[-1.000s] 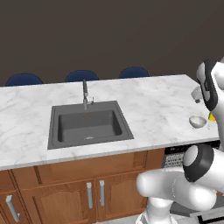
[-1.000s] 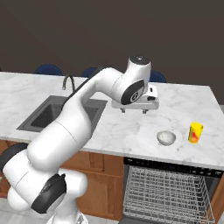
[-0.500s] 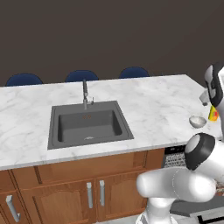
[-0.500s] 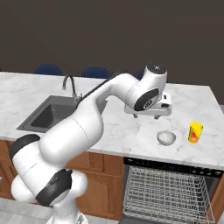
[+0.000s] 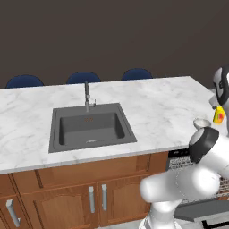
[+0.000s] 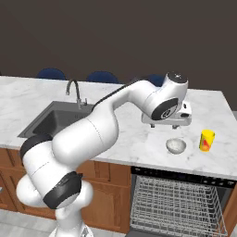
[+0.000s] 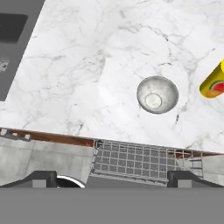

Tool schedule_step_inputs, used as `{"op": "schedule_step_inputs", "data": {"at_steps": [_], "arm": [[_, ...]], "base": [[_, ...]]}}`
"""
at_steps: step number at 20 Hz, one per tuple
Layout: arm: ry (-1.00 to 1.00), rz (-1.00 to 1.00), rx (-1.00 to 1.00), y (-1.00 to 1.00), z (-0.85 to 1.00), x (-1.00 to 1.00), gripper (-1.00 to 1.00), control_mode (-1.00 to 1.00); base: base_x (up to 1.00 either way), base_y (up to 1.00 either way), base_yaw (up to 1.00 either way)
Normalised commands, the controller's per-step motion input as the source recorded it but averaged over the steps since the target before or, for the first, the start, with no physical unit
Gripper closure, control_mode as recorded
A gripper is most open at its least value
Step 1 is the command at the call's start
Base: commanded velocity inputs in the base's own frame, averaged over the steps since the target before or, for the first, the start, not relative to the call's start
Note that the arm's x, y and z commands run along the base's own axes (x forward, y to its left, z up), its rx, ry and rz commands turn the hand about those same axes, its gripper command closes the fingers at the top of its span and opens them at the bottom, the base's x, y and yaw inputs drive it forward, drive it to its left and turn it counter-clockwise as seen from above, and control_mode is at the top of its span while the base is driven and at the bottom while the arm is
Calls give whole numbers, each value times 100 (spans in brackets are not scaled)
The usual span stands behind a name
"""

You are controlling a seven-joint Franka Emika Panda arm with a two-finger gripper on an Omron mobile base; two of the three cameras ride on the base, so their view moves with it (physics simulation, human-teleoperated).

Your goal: Pick up the cup and bowl from the counter, place them in the dishwasher, and close the dishwasher door.

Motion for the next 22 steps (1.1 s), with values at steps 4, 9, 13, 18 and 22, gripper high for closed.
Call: {"op": "schedule_step_inputs", "data": {"at_steps": [4, 9, 13, 18, 22], "arm": [[0, 0, 0, -26, -23, 21, -100, -100], [0, 0, 0, -27, -23, 24, -100, -100], [0, 0, 0, -28, -18, 27, -100, -100], [0, 0, 0, -30, -14, 32, -100, -100], [0, 0, 0, -27, -15, 39, -100, -100]], "base": [[0, 0, 0], [0, 0, 0], [0, 0, 0], [0, 0, 0], [0, 0, 0]]}}
